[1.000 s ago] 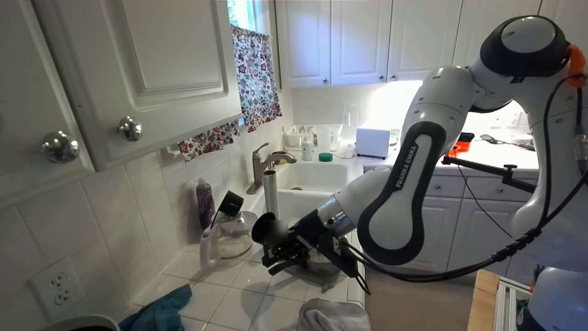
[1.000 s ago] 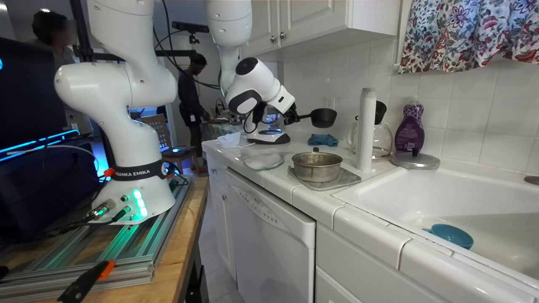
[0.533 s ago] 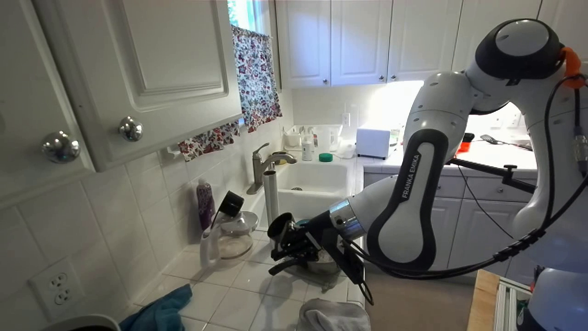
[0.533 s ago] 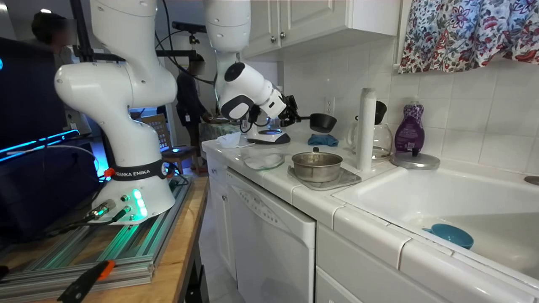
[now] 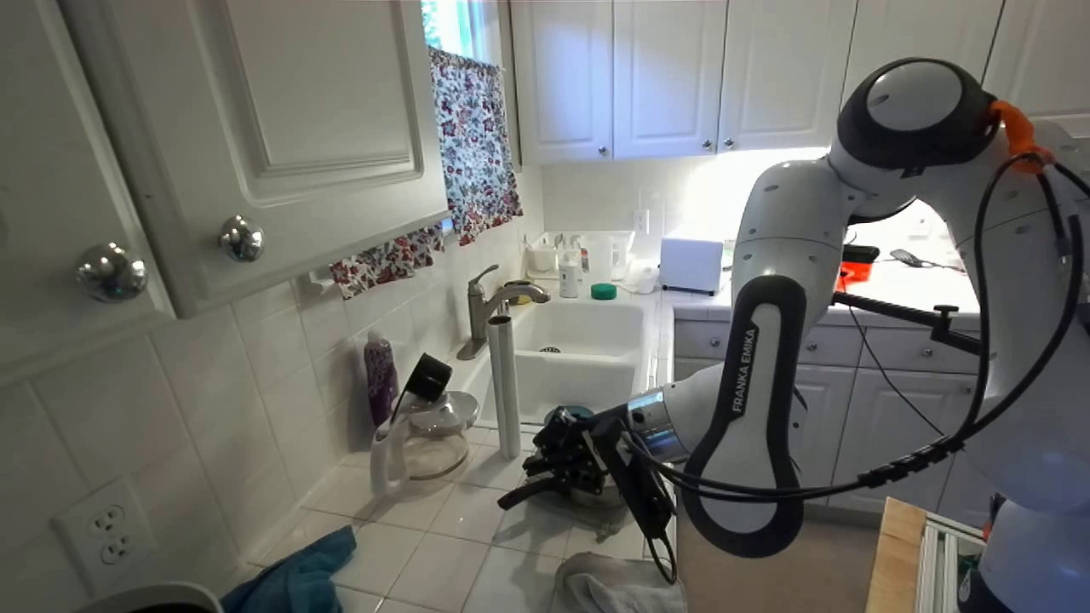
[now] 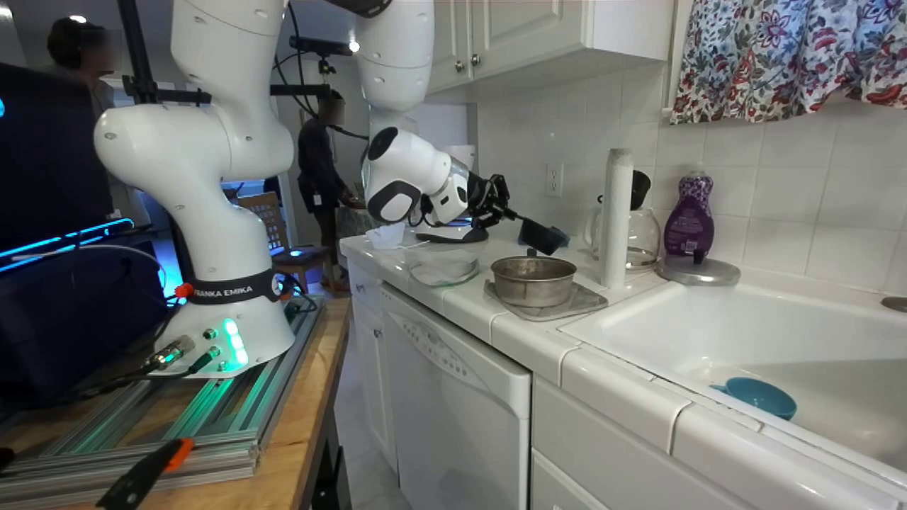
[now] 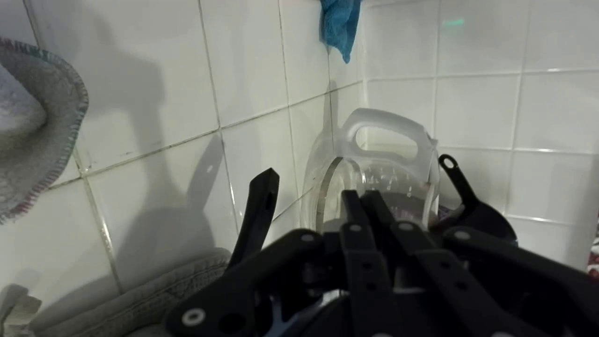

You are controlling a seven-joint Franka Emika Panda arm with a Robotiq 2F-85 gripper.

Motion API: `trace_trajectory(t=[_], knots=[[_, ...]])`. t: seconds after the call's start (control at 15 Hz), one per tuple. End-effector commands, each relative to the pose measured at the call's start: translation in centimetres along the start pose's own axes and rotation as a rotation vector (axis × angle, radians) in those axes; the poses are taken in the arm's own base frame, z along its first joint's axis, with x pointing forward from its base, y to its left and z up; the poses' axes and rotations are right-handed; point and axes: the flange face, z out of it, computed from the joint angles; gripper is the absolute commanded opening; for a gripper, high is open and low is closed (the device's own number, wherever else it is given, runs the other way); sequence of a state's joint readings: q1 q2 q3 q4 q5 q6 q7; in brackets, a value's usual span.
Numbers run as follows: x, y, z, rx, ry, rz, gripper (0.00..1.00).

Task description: Put a black pot inside the silver bowl, remove the other black pot from the kettle and put it on the counter

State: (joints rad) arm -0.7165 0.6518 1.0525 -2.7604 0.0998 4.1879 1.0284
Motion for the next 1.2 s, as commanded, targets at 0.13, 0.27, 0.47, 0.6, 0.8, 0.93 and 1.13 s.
trace_trajectory(t=[0.13, 0.27, 0.47, 0.6, 0.8, 0.93, 1.13], knots=[[0.8, -1.4, -0.6, 0.048, 0.099, 0.2, 0.01], [1.6, -1.8, -0.7, 0.064, 0.116, 0.274, 0.01], [2.6, -2.5, -0.8, 0.092, 0.133, 0.375, 0.01], [2.4, -2.4, -1.0, 0.094, 0.16, 0.427, 0.01], [1.6, -2.5, -0.9, 0.102, 0.171, 0.485, 0.01], [0.6, -2.5, -0.8, 0.101, 0.172, 0.503, 0.01], [-0.7, -2.8, -0.8, 0.099, 0.112, 0.447, 0.01]])
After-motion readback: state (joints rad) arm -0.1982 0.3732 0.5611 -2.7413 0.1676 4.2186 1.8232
